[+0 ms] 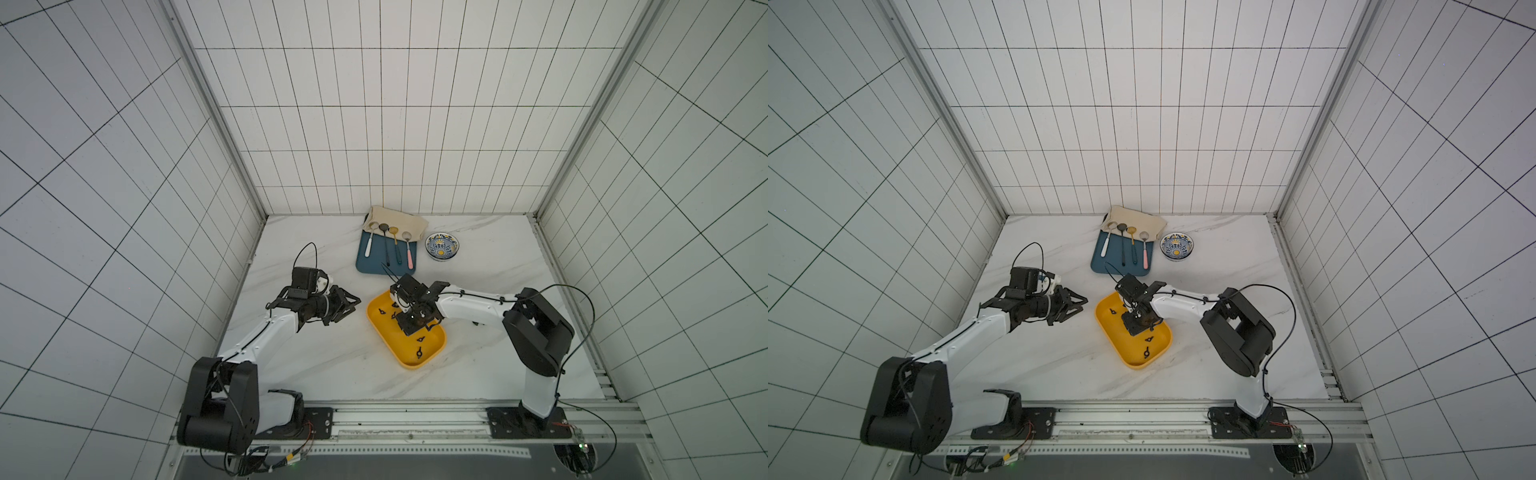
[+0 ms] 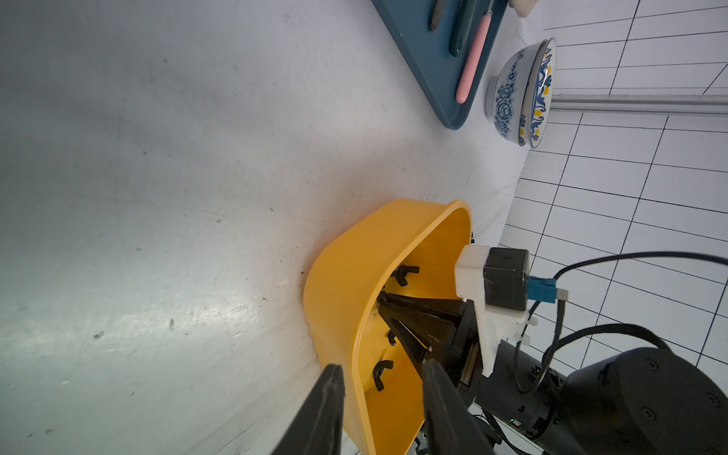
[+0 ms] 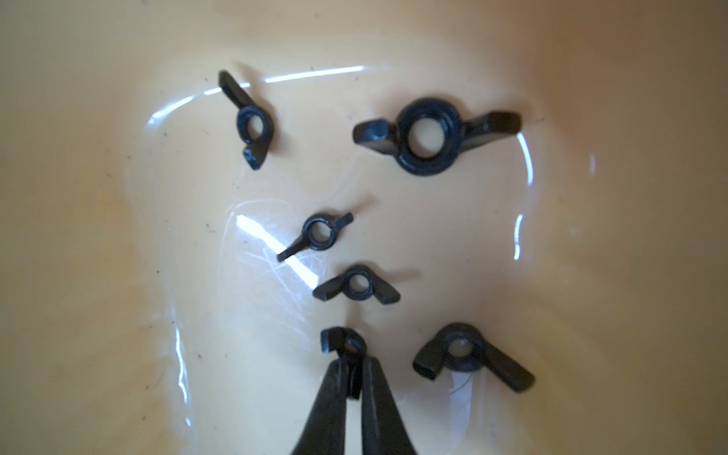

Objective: Take out the wing nut from the storage box
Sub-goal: Pick up the wing nut from the storage box.

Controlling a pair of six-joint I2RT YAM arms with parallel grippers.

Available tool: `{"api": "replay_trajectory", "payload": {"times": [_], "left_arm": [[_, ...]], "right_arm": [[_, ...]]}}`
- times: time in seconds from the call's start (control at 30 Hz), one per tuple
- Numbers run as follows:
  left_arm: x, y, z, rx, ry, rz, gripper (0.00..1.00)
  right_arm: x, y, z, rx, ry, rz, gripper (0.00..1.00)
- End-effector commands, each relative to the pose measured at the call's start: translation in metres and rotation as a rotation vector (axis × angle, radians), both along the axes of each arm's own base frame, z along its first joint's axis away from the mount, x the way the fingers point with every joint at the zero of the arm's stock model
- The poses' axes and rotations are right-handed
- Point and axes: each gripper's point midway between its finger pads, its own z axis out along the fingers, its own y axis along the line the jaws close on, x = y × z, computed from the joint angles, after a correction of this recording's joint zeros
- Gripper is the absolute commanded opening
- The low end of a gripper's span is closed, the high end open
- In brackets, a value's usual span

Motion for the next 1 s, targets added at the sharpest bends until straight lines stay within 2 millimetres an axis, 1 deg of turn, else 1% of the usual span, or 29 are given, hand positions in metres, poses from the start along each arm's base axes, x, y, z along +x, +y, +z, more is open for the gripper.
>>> {"api": "replay_trajectory", "payload": {"times": [0.0, 0.13, 0.27, 0.43, 0.5, 0.6, 0.67, 0.77, 0.83, 0.87, 0.93, 0.97], "left_arm": [[0.0, 0.0, 0.002, 0.0, -0.03, -0.015, 0.36], [0.0, 0.0, 0.001, 0.0, -0.029, -0.015, 0.36], [0.0, -0.001, 0.003, 0.0, -0.033, -0.013, 0.36], [-0.002, -0.004, 0.011, 0.002, -0.05, -0.019, 0.36], [-0.003, -0.011, 0.017, 0.008, -0.066, -0.04, 0.36], [-0.006, -0.034, 0.031, 0.034, -0.104, -0.117, 0.36], [-0.007, -0.053, 0.044, 0.042, -0.138, -0.167, 0.36], [-0.008, -0.088, 0.063, 0.034, -0.196, -0.246, 0.36], [-0.007, -0.112, 0.074, 0.021, -0.223, -0.294, 0.37], [-0.007, -0.123, 0.077, 0.013, -0.231, -0.318, 0.37], [-0.008, -0.147, 0.08, -0.004, -0.238, -0.364, 0.37], [-0.008, -0.159, 0.081, -0.014, -0.24, -0.387, 0.37]], "right_arm": [[0.0, -0.003, 0.002, -0.021, 0.004, -0.006, 0.05], [-0.007, -0.001, 0.011, 0.005, 0.006, 0.003, 0.0], [-0.011, -0.005, 0.022, 0.006, 0.001, -0.006, 0.0], [-0.009, -0.019, 0.05, 0.002, -0.061, -0.057, 0.0], [-0.006, -0.029, 0.058, -0.025, -0.081, -0.084, 0.0], [0.001, -0.048, 0.072, -0.063, -0.128, -0.143, 0.0], [0.005, -0.068, 0.077, -0.092, -0.132, -0.191, 0.0], [0.018, -0.102, 0.083, -0.112, -0.151, -0.287, 0.0], [0.026, -0.127, 0.082, -0.124, -0.148, -0.359, 0.0], [0.028, -0.136, 0.079, -0.129, -0.142, -0.385, 0.0], [0.031, -0.154, 0.069, -0.156, -0.121, -0.439, 0.0], [0.032, -0.16, 0.065, -0.166, -0.115, -0.457, 0.0]]}}
